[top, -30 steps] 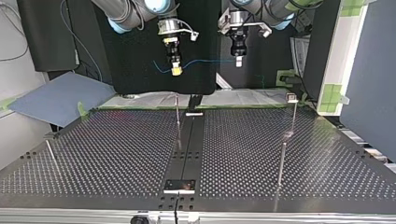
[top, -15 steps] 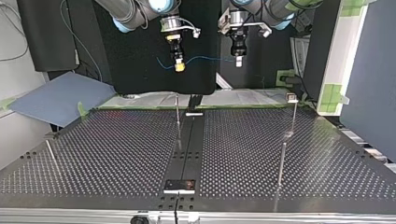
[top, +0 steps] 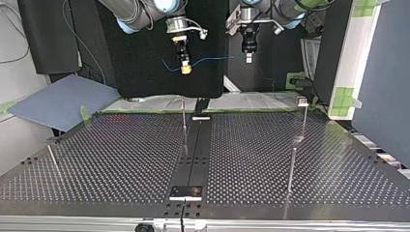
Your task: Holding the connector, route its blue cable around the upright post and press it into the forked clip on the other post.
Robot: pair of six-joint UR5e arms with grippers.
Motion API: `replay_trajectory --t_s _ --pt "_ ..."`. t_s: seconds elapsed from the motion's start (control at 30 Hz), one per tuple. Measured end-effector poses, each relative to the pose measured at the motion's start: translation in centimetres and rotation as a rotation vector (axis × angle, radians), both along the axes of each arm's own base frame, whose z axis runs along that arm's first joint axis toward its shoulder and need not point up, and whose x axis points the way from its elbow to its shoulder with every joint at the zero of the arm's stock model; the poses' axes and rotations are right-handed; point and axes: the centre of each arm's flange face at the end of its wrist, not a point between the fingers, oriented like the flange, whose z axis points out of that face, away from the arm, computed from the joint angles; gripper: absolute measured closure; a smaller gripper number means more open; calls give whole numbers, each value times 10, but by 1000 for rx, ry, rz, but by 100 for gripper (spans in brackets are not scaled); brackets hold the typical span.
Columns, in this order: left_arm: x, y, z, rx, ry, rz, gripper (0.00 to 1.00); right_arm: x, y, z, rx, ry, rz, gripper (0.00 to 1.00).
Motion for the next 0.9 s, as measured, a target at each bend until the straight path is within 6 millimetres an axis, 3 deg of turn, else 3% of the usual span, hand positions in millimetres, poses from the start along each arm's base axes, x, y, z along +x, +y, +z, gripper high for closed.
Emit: replay_trajectory --t_s 0.43,0.57,0.9 --pt "0 1 -1 8 4 0 100 0 0 0 0 0 0 100" --pt "10 0 5 -22 -8 -1 100 1 -6 2 -1 3 -18 100" --pt "45 -14 45 -141 -78 -3 100 19 -32 63 -38 -80 -89 100"
